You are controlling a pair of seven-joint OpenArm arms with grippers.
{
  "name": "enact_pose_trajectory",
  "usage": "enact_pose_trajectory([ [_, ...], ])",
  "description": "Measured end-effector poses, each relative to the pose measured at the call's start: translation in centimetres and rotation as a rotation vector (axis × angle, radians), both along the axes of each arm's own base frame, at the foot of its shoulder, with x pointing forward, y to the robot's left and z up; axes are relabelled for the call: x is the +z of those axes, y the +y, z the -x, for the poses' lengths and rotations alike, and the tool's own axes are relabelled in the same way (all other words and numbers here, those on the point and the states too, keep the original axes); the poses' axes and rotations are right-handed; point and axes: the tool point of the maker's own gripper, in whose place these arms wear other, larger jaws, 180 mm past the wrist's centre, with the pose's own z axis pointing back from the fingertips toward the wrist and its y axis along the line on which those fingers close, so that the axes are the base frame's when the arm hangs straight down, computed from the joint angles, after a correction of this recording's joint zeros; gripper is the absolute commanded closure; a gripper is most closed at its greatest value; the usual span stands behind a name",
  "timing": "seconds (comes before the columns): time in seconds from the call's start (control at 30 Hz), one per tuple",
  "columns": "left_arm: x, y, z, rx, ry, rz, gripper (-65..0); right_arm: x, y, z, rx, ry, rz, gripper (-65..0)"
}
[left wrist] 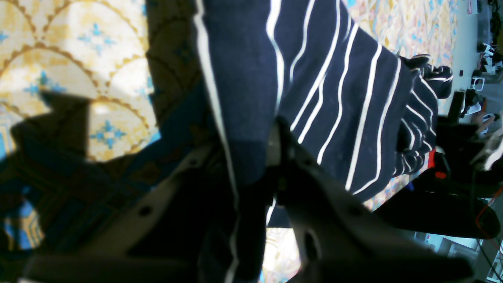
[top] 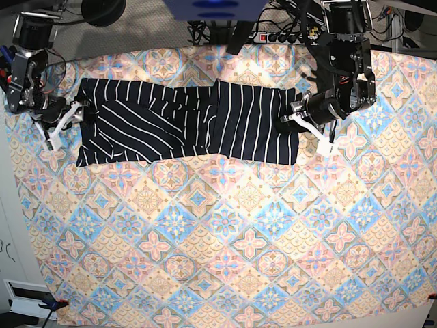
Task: Fold the T-shirt properly
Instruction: 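Hold both shirt ends and tug them apart to smooth the strip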
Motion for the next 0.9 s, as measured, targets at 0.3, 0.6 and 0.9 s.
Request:
enact_pose_trajectory([
  [0.3, -0.1, 0.0, 0.2, 0.000, 0.004, 0.000, 0.0, -0.3, 0.3, -0.5, -0.024, -0.012, -0.027, -45.6],
  [0.6, 0.0, -0.1, 0.0, 0.001, 0.002, 0.002, 0.0, 0.1, 5.6, -0.7, 0.112, -0.030, -0.077, -44.9],
  [0.9, 0.0, -0.1, 0.0, 0.001, 0.002, 0.002, 0.0, 0.0, 5.3, -0.3, 0.092, -0.014, -0.093, -15.0],
])
